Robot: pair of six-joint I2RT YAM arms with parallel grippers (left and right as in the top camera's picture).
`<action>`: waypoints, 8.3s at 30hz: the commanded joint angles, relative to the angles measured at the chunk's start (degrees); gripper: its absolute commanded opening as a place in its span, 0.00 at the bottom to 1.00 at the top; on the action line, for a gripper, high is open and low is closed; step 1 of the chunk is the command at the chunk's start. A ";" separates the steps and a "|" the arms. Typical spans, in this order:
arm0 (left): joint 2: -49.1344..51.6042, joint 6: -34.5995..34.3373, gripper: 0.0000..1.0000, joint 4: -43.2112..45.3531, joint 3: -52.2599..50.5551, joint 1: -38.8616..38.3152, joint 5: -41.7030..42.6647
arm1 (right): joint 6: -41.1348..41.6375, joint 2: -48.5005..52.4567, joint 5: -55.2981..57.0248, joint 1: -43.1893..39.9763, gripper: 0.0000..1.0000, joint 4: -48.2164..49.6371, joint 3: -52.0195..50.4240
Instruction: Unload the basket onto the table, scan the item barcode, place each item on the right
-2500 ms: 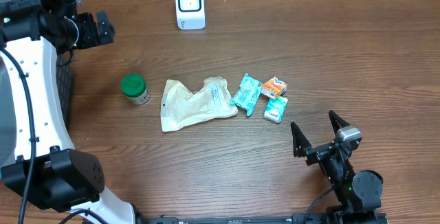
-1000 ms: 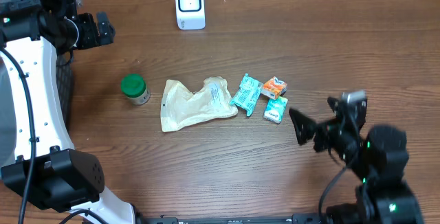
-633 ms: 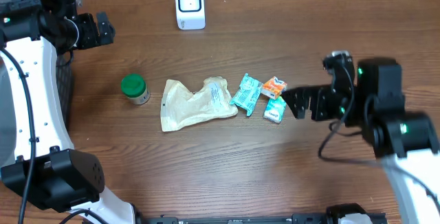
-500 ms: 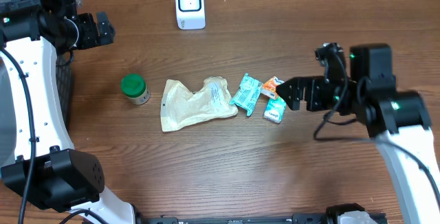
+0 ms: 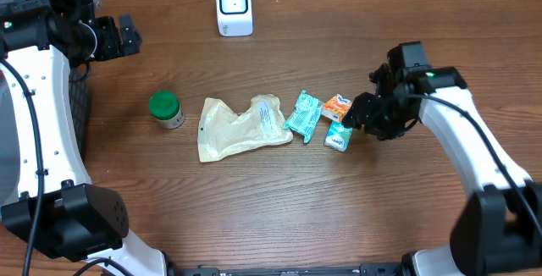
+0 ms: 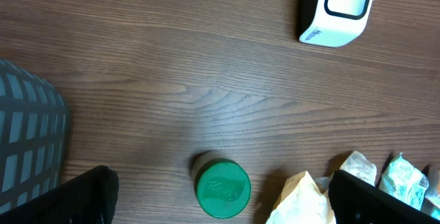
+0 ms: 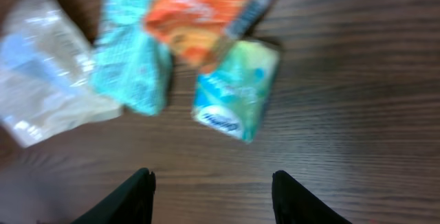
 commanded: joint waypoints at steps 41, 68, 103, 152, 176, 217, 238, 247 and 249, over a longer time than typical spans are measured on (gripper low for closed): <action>-0.83 -0.52 1.00 0.20 0.59 -0.04 0.28 | 16.28 10.97 11.89 15.02 0.22 19.43 -4.42; -0.83 -0.52 1.00 0.20 0.59 -0.04 0.28 | 11.78 10.95 22.12 3.02 0.22 4.72 -4.59; -0.83 -0.52 1.00 0.20 0.59 -0.04 0.28 | 7.96 9.94 -0.44 -6.75 0.25 10.05 0.44; -0.83 -0.52 1.00 0.22 0.59 -0.04 0.26 | -10.78 0.52 -66.29 -12.50 0.04 24.74 -8.72; -0.83 -0.52 1.00 0.20 0.59 -0.04 0.28 | 5.77 3.06 -13.18 6.93 0.04 0.28 23.76; -0.83 -0.52 0.99 0.20 0.59 -0.04 0.28 | -66.27 57.05 54.31 29.16 0.04 46.05 67.43; -0.83 -0.52 1.00 0.20 0.59 -0.02 0.28 | -41.20 41.46 50.75 28.55 0.04 32.89 67.45; -0.83 -0.52 1.00 0.20 0.59 -0.02 0.28 | -7.41 20.46 28.79 21.27 0.04 -0.79 67.45; -0.83 -0.52 0.99 0.20 0.59 -0.02 0.28 | 1.53 16.65 27.93 17.68 0.04 -11.28 67.45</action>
